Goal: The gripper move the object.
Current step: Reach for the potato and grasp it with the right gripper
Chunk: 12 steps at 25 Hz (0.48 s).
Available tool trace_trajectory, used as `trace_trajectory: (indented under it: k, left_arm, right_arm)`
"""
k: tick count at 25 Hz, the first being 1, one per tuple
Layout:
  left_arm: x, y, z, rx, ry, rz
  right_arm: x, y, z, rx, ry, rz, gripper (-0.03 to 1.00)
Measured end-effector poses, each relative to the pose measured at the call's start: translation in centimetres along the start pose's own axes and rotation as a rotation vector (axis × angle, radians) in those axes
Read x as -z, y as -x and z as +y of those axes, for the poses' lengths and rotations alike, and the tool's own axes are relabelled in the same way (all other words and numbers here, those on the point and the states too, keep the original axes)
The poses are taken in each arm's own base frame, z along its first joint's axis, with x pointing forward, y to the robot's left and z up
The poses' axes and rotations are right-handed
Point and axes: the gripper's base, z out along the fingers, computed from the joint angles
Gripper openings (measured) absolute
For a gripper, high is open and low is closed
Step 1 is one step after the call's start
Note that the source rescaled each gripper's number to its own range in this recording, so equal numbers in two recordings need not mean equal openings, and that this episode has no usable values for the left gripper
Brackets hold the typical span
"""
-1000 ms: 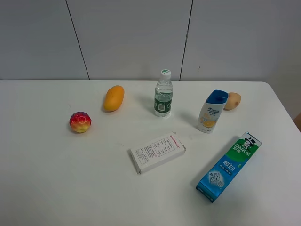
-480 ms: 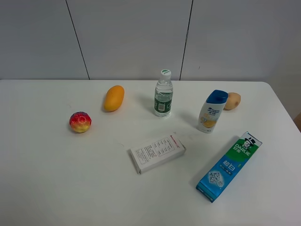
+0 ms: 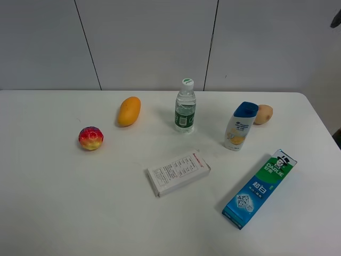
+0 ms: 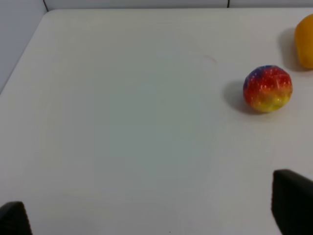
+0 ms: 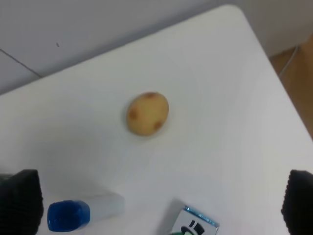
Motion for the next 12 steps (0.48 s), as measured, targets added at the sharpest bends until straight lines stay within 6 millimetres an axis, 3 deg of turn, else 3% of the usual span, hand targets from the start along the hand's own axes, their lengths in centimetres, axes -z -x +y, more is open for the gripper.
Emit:
trace_trajectory:
  k: [6,12]
  left_arm:
    - [0.0,0.0,0.0,0.000,0.000,0.000]
    - [0.0,0.0,0.0,0.000,0.000,0.000]
  right_arm:
    - [-8.5,0.6,0.6,-0.079,-0.068,0.191,1.00]
    - [-14.7,0.2,0.8,-0.138,-0.110,0.280,1.00]
